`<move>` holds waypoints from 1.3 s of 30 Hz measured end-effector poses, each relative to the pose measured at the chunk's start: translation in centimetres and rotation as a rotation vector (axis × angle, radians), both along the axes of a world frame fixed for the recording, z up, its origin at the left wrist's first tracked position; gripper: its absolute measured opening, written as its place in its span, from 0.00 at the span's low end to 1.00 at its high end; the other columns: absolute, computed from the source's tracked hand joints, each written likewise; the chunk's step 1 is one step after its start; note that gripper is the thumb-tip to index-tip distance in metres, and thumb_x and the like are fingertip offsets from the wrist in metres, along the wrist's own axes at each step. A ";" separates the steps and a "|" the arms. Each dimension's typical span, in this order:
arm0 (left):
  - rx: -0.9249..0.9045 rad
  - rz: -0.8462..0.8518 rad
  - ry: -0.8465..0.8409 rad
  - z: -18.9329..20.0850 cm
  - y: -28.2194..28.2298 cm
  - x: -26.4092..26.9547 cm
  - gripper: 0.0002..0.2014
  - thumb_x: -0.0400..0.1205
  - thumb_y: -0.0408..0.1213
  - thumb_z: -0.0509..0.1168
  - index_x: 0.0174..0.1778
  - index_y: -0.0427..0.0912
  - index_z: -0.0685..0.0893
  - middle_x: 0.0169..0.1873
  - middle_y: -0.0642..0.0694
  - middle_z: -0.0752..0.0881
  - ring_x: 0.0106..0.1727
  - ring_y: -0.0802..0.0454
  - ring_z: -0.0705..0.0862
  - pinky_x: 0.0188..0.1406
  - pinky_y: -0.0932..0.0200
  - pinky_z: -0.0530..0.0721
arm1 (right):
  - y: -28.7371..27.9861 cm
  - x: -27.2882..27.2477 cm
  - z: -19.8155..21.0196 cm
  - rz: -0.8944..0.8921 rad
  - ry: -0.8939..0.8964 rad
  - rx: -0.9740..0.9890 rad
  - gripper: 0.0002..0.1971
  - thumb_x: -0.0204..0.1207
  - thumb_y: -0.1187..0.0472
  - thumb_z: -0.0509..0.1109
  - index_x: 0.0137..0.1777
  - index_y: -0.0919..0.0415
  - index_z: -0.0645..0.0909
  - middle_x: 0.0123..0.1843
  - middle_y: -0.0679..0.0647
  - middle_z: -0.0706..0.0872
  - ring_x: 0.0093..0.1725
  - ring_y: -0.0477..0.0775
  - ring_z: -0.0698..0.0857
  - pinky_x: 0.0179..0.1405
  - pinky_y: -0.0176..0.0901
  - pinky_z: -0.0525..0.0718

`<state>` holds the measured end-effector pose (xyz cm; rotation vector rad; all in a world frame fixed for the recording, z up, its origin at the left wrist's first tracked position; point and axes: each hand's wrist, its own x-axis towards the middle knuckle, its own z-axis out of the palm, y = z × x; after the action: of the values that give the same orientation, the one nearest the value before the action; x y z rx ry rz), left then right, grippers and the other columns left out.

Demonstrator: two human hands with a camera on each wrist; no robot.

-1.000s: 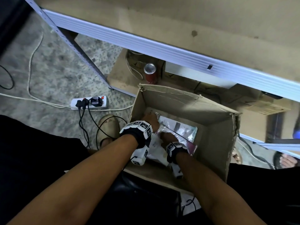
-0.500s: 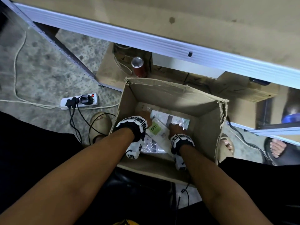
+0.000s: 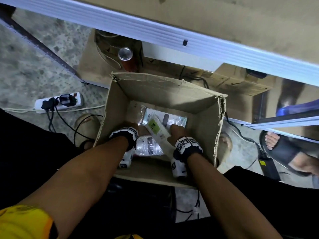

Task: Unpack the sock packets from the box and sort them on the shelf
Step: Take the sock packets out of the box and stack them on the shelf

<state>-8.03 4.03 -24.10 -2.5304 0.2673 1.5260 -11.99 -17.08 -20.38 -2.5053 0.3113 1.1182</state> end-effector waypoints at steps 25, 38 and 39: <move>-0.499 0.160 -0.074 0.8 -5.3 6.1 0.08 0.80 0.28 0.68 0.51 0.33 0.91 0.59 0.36 0.88 0.61 0.39 0.85 0.65 0.52 0.82 | -1.9 0.0 4.3 -0.441 -0.099 -0.040 0.18 0.76 0.66 0.67 0.66 0.61 0.76 0.69 0.65 0.74 0.67 0.69 0.77 0.67 0.57 0.80; -0.476 0.010 -0.241 0.6 -6.5 7.8 0.13 0.86 0.27 0.58 0.62 0.29 0.84 0.66 0.32 0.83 0.69 0.37 0.80 0.70 0.48 0.75 | -2.0 -0.2 3.9 -0.506 -0.022 -0.060 0.20 0.76 0.64 0.72 0.68 0.62 0.77 0.71 0.67 0.73 0.68 0.71 0.78 0.67 0.56 0.81; -0.458 -0.007 -0.243 0.8 -6.3 7.7 0.13 0.86 0.29 0.59 0.63 0.31 0.83 0.65 0.33 0.83 0.68 0.37 0.81 0.69 0.46 0.76 | -1.9 -0.2 3.9 -0.506 -0.019 -0.064 0.20 0.76 0.65 0.72 0.68 0.62 0.77 0.71 0.67 0.73 0.69 0.71 0.78 0.67 0.56 0.81</move>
<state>-0.29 -2.25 -23.29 -3.0214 0.6541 1.2468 -12.22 -19.01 -16.46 -2.2926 0.9254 0.8835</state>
